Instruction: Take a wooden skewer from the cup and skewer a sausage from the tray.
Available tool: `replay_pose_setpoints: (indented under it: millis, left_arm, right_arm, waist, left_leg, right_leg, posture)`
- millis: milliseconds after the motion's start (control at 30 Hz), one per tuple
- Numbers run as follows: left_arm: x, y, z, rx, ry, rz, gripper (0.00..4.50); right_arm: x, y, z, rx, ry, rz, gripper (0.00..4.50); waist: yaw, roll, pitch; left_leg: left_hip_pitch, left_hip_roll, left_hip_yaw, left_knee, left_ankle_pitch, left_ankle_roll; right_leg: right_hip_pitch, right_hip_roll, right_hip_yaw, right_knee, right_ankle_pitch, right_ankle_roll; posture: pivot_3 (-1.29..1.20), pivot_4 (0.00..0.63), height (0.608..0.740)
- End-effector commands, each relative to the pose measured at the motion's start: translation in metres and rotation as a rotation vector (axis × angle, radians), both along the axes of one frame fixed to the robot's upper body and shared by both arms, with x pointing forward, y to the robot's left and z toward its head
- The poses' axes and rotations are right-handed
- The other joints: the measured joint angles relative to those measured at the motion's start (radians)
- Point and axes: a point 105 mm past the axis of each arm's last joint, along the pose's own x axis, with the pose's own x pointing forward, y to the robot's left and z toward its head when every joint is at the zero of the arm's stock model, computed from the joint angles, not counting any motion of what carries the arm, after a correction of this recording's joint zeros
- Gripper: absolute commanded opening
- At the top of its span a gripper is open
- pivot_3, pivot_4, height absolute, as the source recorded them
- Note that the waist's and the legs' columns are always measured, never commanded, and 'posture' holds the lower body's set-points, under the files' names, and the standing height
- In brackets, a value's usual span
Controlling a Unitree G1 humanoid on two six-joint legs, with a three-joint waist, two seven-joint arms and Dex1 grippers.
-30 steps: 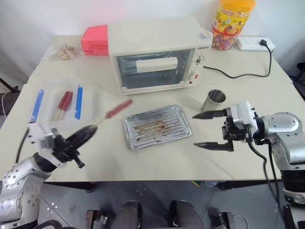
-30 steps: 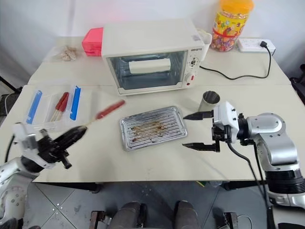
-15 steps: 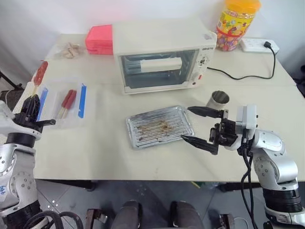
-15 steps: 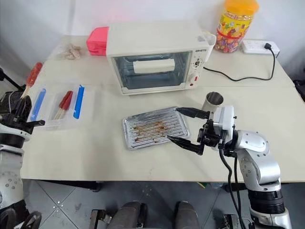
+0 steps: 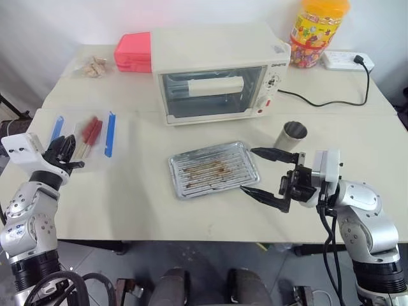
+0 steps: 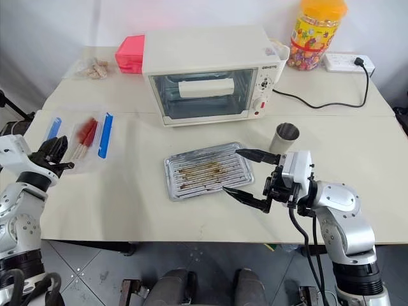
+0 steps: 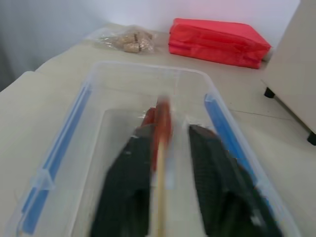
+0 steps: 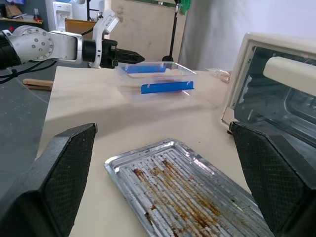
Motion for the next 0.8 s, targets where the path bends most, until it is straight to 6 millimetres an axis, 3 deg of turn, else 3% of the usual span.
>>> replay_pose_setpoints:
  millis: [33, 133, 233, 300, 400, 533, 633, 800]
  left_arm:
    - [-0.018, 0.003, 0.021, 0.065, -0.077, -0.001, 2.6]
    - [-0.039, -0.006, 0.034, 0.141, -0.152, -0.104, 3.58]
    - [-0.06, -0.029, 0.043, 0.215, -0.2, -0.298, 4.46]
    - [-0.072, -0.049, 0.039, 0.321, -0.157, -0.469, 4.49]
    - [-0.098, -0.082, 0.006, 0.52, 0.041, -0.832, 4.49]
    - [-0.123, -0.1, -0.029, 0.66, 0.142, -1.135, 4.49]
    - [-0.112, -0.096, -0.046, 0.74, 0.149, -1.099, 4.49]
    - [-0.093, -0.095, -0.036, 0.705, 0.065, -0.979, 4.49]
  right_arm:
    - [-0.008, 0.001, 0.005, -0.019, -0.048, 0.019, 4.5]
    - [-0.009, -0.004, 0.001, -0.033, -0.042, 0.011, 4.5]
    - [-0.01, -0.009, -0.002, -0.053, -0.03, 0.011, 4.5]
    - [-0.011, -0.013, -0.005, -0.077, -0.013, 0.022, 4.5]
    - [-0.017, -0.026, -0.019, -0.161, 0.011, 0.045, 4.5]
    - [-0.023, -0.042, -0.039, -0.239, 0.034, 0.061, 4.5]
    - [-0.017, -0.051, -0.049, -0.262, 0.011, 0.019, 4.5]
    - [-0.014, -0.05, -0.05, -0.248, -0.018, 0.002, 4.5]
  waist:
    - [-0.003, 0.0, 0.0]
    - [-0.007, 0.0, 0.0]
    - [-0.011, 0.0, 0.0]
    - [-0.008, 0.0, 0.0]
    - [-0.005, 0.001, 0.001]
    - [-0.001, 0.002, 0.001]
    - [-0.001, 0.002, 0.001]
    - [-0.002, 0.002, 0.001]
  left_leg:
    - [0.0, 0.0, 0.0, 0.0, 0.0, 0.0]
    - [0.0, 0.0, 0.0, -0.001, 0.0, 0.0]
    - [0.0, 0.001, 0.0, -0.001, 0.0, 0.0]
    - [0.0, 0.001, 0.0, -0.001, 0.0, 0.0]
    - [0.001, 0.001, 0.0, -0.001, 0.0, -0.001]
    - [0.002, 0.001, 0.0, -0.004, -0.001, 0.0]
    - [0.003, 0.002, 0.001, -0.006, -0.001, 0.0]
    - [0.003, 0.002, 0.002, -0.007, 0.0, 0.0]
  right_leg:
    - [0.0, 0.0, 0.0, 0.0, 0.0, 0.0]
    - [0.0, -0.001, 0.0, -0.001, 0.0, 0.0]
    - [0.0, -0.003, 0.0, -0.002, 0.0, 0.0]
    - [0.001, -0.004, 0.0, -0.003, 0.0, 0.0]
    - [0.002, -0.004, 0.002, -0.004, 0.0, -0.001]
    - [0.003, -0.004, 0.003, -0.011, -0.001, -0.001]
    - [0.004, -0.004, 0.003, -0.012, -0.001, -0.002]
    - [0.002, -0.003, 0.001, -0.01, 0.0, -0.001]
  posture:
    - [0.0, 0.15, 0.74]
    - [0.0, 0.15, 0.74]
    - [0.0, 0.15, 0.74]
    - [0.0, 0.15, 0.74]
    - [0.0, 0.15, 0.74]
    - [0.0, 0.15, 0.74]
    - [0.0, 0.15, 0.74]
    - [0.0, 0.15, 0.74]
